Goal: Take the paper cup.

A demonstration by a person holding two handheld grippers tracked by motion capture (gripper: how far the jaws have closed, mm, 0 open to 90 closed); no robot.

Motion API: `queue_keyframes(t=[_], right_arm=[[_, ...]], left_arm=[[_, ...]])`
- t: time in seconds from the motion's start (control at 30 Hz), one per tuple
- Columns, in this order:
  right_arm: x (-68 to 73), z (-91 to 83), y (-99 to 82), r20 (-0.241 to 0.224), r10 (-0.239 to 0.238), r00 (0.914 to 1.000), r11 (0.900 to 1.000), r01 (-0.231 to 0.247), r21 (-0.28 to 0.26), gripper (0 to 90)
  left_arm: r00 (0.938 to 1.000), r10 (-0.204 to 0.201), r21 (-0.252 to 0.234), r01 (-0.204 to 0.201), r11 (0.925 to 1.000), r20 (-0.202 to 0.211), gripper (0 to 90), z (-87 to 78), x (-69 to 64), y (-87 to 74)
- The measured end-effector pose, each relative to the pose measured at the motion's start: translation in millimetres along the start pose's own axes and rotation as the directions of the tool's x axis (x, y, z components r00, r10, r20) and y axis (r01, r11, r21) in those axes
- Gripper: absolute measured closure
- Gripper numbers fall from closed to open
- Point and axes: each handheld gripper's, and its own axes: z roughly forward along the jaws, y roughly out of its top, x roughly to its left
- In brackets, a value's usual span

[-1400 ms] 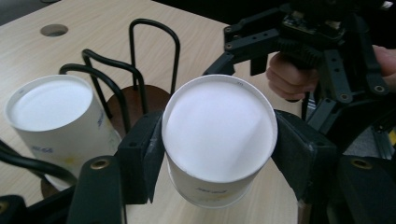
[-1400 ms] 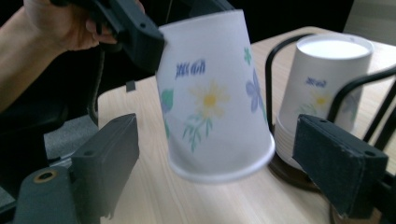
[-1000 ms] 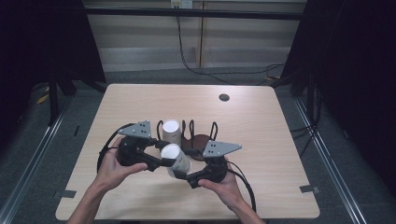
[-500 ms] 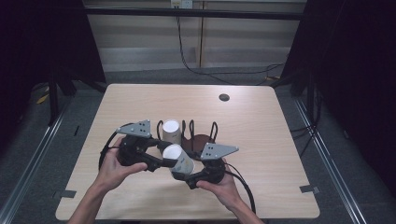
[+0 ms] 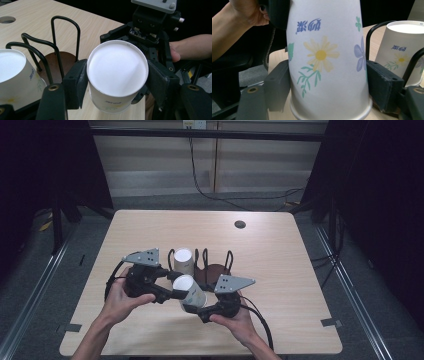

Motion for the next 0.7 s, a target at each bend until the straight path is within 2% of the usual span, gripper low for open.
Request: queue_keyframes(t=[0.2,0.27,0.4,0.5,0.57,0.63,0.7], right_arm=[[0.1,-1.6,0.5,0.003,-0.003,1.0000,0.9999,0.003,0.013,28.7],[0.5,-2.0,0.9,-0.002,-0.002,1.0000,0.9999,0.002,0.011,28.9],[0.3,-2.6,1.5,-0.006,0.001,1.0000,0.9996,-0.001,0.028,29.3],[-0.5,-3.6,1.7,-0.002,-0.001,1.0000,0.9993,0.001,0.037,29.4],[-1.6,-5.3,2.5,-0.003,-0.003,1.0000,0.9990,0.003,0.045,29.4],[-2.8,-7.4,4.2,0.006,-0.021,0.9998,0.9978,0.020,0.063,29.4],[-5.2,-10.2,5.2,0.004,-0.012,0.9999,0.9978,0.012,0.065,29.4]], left_arm=[[0.9999,0.008,-0.012,-0.008,0.9999,0.007,35.0,0.5,0.8,-2.9],[1.0000,0.009,-0.008,-0.009,0.9999,0.001,28.0,0.9,0.8,-3.2],[0.9999,0.013,-0.003,-0.013,0.9999,-0.003,22.6,0.7,0.3,-4.0],[0.9999,0.016,-0.001,-0.016,0.9999,0.000,23.2,-0.1,0.6,-5.3],[0.9998,0.013,-0.005,-0.013,0.9999,-0.014,23.0,-0.9,0.3,-6.1],[0.9997,0.018,-0.003,-0.018,0.9998,-0.015,23.1,-1.7,-0.4,-6.9],[0.9997,0.020,0.001,-0.020,0.9998,-0.015,22.7,-1.7,-0.6,-7.6]])
